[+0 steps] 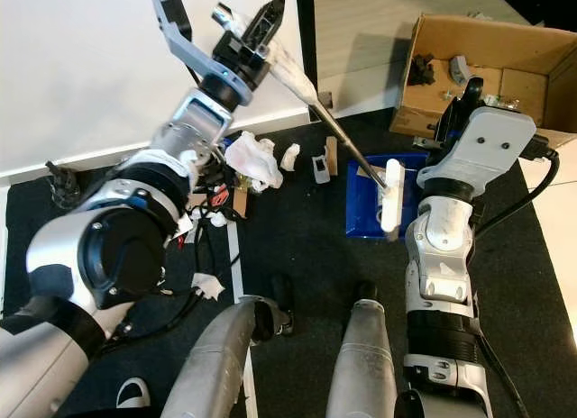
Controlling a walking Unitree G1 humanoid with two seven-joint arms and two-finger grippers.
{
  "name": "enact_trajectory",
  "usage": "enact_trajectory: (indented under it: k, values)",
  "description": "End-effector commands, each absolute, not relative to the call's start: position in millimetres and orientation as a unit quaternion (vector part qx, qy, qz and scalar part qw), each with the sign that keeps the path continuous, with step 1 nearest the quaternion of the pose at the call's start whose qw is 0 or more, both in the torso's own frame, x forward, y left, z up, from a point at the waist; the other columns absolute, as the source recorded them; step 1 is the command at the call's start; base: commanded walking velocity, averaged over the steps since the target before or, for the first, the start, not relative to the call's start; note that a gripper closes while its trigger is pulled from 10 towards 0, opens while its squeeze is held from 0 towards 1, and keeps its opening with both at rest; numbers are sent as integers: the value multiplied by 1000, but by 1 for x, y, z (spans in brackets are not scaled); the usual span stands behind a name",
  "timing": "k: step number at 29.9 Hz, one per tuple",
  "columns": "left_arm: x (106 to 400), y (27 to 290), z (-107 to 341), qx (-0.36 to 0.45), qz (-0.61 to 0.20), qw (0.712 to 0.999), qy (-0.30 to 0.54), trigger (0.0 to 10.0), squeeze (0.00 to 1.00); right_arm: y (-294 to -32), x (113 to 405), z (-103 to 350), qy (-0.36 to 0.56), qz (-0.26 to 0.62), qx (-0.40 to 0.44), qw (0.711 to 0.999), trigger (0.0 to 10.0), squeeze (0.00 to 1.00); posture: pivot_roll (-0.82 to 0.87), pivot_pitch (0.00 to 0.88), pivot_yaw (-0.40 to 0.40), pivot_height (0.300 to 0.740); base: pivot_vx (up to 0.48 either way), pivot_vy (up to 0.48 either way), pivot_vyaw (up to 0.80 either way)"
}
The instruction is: Sweep floor
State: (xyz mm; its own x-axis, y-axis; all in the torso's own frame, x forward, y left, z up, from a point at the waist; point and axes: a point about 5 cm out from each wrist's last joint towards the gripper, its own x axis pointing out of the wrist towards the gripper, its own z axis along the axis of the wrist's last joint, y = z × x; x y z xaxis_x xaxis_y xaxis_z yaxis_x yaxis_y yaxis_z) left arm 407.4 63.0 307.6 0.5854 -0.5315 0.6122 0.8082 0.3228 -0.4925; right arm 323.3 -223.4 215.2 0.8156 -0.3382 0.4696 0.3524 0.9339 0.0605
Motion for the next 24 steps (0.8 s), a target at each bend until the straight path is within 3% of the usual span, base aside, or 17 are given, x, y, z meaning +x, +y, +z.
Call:
enact_trajectory:
  k: [1,7,8,9,10,11,13,14,16,24]
  values:
    - [406,81,327,-375,-439,787,-217,10000,0,-219,326,183,-179,-170,9,969,10000,0,-124,442,279,740,0,0,0]
    - [405,103,340,-350,-439,794,-234,10000,0,-218,331,183,-182,-168,16,969,10000,0,-91,388,281,740,0,0,0]
    - [405,116,338,-334,-421,812,-227,10000,0,-217,333,184,-183,-166,21,969,10000,0,-72,346,282,740,0,0,0]
    - [405,116,338,-334,-421,812,-227,10000,0,-217,333,184,-183,-166,21,969,10000,0,-72,346,282,740,0,0,0]
    - [405,129,333,-313,-399,835,-213,10000,0,-217,335,184,-184,-165,26,969,10000,0,-67,331,281,740,0,0,0]
    - [405,129,333,-313,-399,835,-213,10000,0,-217,335,184,-184,-165,26,969,10000,0,-67,331,281,740,0,0,0]
    - [407,158,319,-273,-307,894,-177,10000,0,-217,339,185,-183,-164,36,969,10000,0,-50,281,269,740,0,0,0]
    - [407,158,319,-273,-307,894,-177,10000,0,-217,339,185,-183,-164,36,969,10000,0,-50,281,269,740,0,0,0]
    - [402,169,299,-216,-253,937,-104,10000,0,-221,341,188,-183,-163,43,969,10000,0,-34,231,248,740,0,0,0]
    - [390,164,282,-131,-213,967,-43,10000,0,-238,345,197,-179,-179,71,965,10000,0,-27,150,209,740,0,0,0]
